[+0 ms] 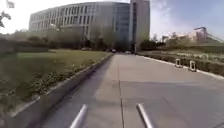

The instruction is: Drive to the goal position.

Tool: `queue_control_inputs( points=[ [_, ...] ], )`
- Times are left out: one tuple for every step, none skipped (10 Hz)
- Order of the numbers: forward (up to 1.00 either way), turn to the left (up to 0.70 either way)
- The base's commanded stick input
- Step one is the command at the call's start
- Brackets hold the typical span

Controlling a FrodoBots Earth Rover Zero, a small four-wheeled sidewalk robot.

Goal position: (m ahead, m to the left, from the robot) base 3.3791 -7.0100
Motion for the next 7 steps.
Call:
queue_control_inputs(
  points=[
    [0.70, -0.14],
    [0.70, -0.14],
    [0.70, -0.14],
    [0.70, -0.14],
    [0.70, -0.14],
    [0.70, -0.14],
    [0.70, -0.14]
  ],
)
